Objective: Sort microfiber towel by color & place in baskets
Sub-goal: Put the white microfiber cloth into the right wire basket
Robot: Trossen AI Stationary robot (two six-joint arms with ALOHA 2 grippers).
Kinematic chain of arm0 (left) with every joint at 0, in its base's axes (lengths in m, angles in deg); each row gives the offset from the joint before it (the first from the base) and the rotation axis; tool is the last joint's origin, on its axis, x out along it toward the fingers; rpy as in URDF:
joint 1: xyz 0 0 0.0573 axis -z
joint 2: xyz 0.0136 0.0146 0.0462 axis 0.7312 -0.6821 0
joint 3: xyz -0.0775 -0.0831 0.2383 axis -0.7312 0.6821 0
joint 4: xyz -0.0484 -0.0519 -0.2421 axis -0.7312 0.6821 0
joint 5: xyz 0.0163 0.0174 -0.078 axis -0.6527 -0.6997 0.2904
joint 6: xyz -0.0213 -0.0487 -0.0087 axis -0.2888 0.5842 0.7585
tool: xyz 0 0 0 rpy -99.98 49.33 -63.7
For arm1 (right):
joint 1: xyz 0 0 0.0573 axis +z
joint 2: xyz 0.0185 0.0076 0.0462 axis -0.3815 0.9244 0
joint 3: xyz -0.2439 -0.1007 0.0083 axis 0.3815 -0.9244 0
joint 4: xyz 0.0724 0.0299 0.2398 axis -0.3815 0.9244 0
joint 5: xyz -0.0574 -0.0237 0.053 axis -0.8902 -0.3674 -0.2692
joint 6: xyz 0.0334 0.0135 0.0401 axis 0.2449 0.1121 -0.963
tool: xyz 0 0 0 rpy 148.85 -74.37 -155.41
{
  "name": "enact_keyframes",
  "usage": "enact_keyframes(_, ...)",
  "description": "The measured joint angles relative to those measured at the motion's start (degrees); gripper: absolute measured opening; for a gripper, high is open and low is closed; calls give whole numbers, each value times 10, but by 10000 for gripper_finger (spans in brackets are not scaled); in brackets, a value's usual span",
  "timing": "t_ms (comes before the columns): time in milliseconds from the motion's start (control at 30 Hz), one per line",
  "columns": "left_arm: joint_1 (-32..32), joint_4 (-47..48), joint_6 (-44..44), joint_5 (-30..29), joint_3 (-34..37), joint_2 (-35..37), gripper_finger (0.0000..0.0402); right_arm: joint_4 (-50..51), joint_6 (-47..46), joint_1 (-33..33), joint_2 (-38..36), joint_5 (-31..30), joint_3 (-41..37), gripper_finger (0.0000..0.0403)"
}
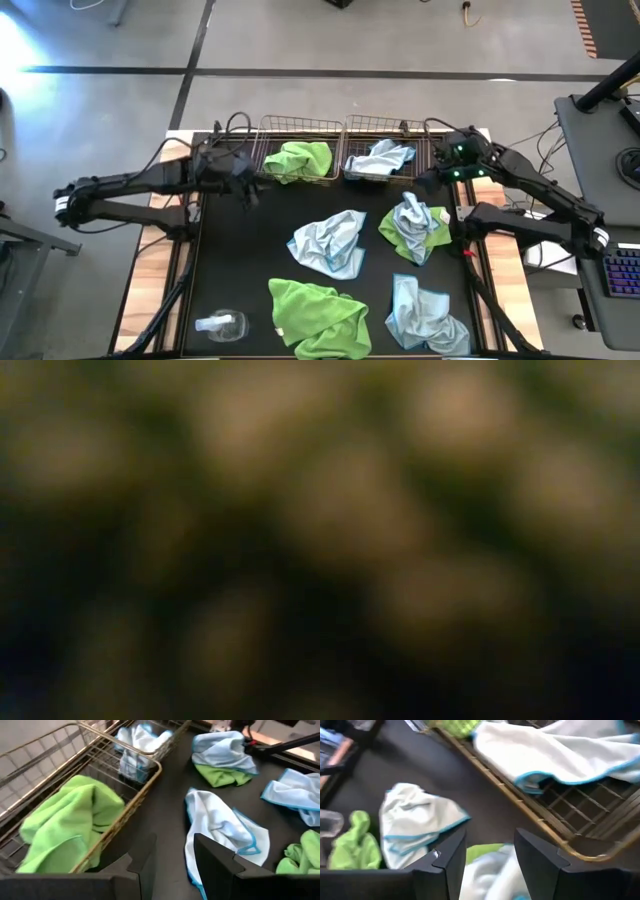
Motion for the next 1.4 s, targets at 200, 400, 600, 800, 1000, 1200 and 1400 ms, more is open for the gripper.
enact_keyframes(200,7,-66,18,0,84,35,113,1,-73,84,-23,-1,0,160)
enact_keyframes(400,7,-116,25,0,136,65,113,3,-146,172,-25,-5,0,160)
enact_keyframes(600,7,-134,2,0,156,92,113,71,-141,246,-6,-7,0,160)
enact_keyframes(800,7,-135,-23,16,156,108,113,121,-80,291,26,-14,0,160)
enact_keyframes(1000,8,-134,-42,19,156,122,113,126,28,313,57,-51,-1,160)
enact_keyframes(1200,8,-134,-43,19,156,131,113,188,133,316,88,-121,-1,160)
enact_keyframes(1400,8,-134,-48,19,156,135,113,207,147,316,128,-161,-1,160)
